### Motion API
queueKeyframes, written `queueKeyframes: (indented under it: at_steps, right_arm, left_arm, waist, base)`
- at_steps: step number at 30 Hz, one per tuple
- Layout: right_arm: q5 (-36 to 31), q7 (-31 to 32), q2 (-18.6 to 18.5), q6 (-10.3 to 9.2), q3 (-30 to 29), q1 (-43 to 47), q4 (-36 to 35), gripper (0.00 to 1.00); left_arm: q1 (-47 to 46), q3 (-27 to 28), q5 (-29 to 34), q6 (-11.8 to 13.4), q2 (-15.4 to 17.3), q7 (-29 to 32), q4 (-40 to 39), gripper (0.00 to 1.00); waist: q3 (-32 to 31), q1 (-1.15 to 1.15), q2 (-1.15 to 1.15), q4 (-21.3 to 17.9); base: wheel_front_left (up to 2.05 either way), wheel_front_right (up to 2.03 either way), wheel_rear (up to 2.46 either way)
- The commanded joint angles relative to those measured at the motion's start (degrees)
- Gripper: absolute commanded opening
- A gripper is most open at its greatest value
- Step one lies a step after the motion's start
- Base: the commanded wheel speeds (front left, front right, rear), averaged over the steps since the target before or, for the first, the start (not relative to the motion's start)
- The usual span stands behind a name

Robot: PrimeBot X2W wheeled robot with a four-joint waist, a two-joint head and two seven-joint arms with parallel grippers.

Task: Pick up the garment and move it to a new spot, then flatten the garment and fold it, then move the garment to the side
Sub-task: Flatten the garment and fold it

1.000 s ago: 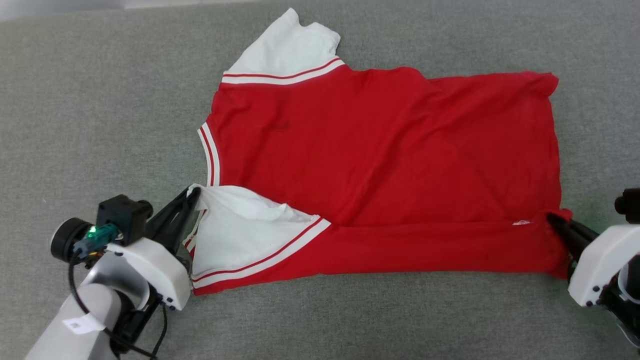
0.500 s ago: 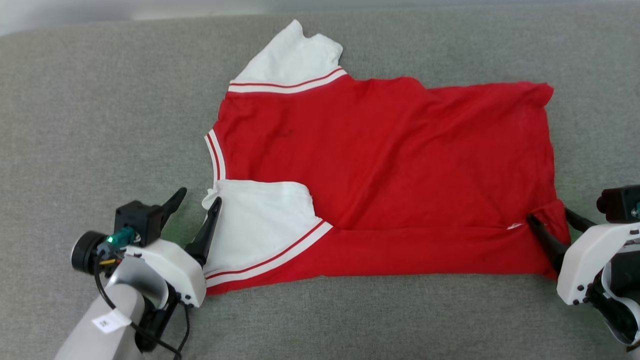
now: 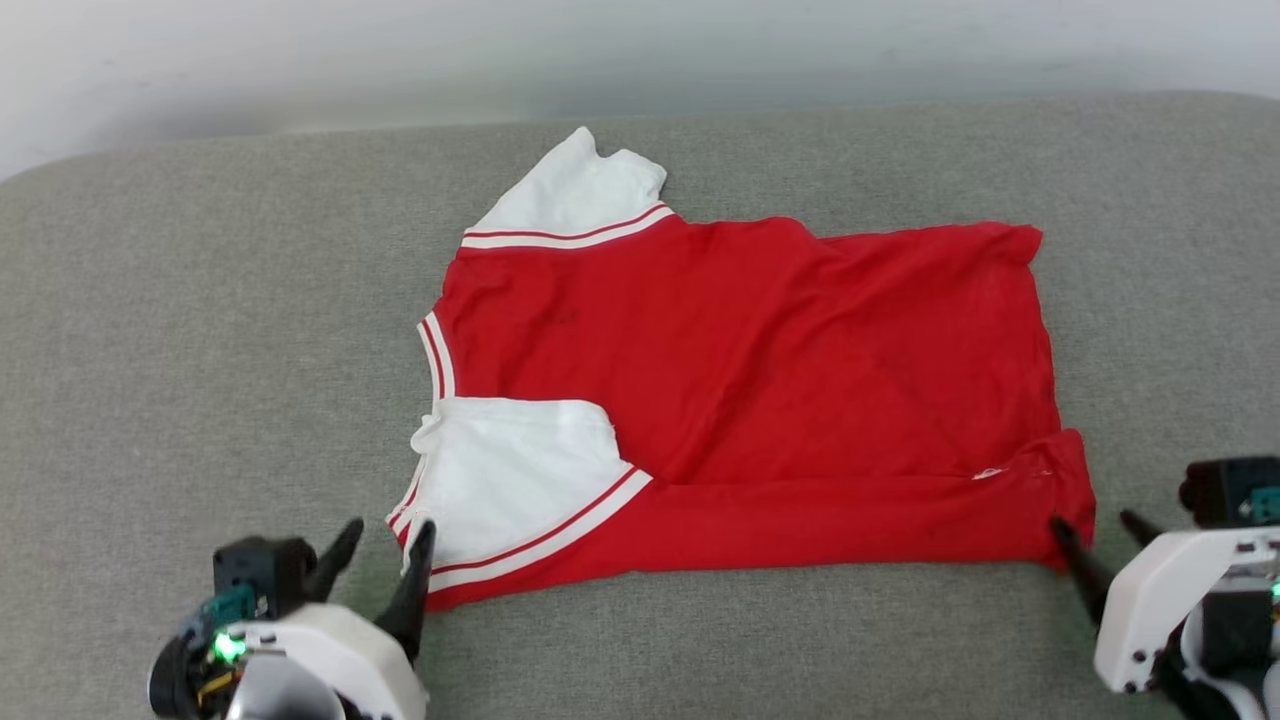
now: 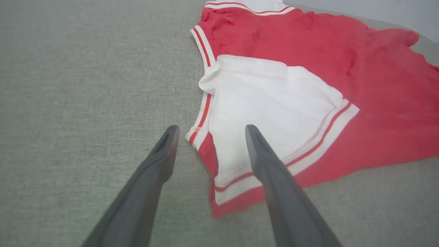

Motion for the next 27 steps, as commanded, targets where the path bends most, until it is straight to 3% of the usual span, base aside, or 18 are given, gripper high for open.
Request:
queueKeyframes:
  at_steps: [1,5,12,19,24,25,27]
  right_arm:
    - [-0.3,0.6,1.1,-0.03,-0.2,1.0,-0.8,1.00]
    - [0.1,2.7,4.6,-0.03,-2.0,3.3,-4.5,1.00]
    - [-1.0,3.4,6.7,-0.03,-2.4,4.5,-7.9,1.00]
    - [-0.8,2.8,7.0,-0.03,-1.6,2.9,-9.2,1.00]
    - [-0.4,1.9,5.7,-0.04,-0.7,3.1,-10.2,1.00]
    - [-0.6,1.6,5.2,-0.04,-0.7,3.3,-10.3,1.00]
    - [-0.8,1.6,4.7,-0.03,-0.8,3.5,-10.4,1.00]
  left_arm:
    - [1.4,0.3,-0.4,0.6,0.1,0.4,-1.1,1.00]
    - [5.6,0.6,-1.5,3.0,0.9,3.2,-5.0,1.00]
    - [5.6,1.0,-1.6,5.7,1.5,6.6,-6.5,1.00]
    - [3.9,-0.5,-1.1,6.4,2.2,10.6,-3.6,1.00]
    - [4.9,-3.4,-1.9,4.7,2.4,14.7,0.3,0.98]
    - [5.3,-4.1,-2.1,4.1,2.4,15.6,0.9,0.44]
    - [5.4,-4.8,-2.3,3.5,2.1,15.9,1.7,0.00]
  waist:
    - [0.0,0.00,0.00,-0.2]
    - [0.9,0.00,0.00,-0.8]
    - [3.0,0.00,0.00,-1.7]
    - [5.4,0.00,0.00,-2.7]
    - [6.4,0.00,0.00,-3.2]
    - [6.5,0.00,0.00,-3.2]
    - [6.3,0.00,0.00,-3.1]
  base:
    - [0.00,0.00,0.00]
    - [0.00,0.00,0.00]
    - [0.00,0.00,0.00]
    - [0.00,0.00,0.00]
    - [0.00,0.00,0.00]
    - [0.00,0.00,0.00]
    - [0.00,0.00,0.00]
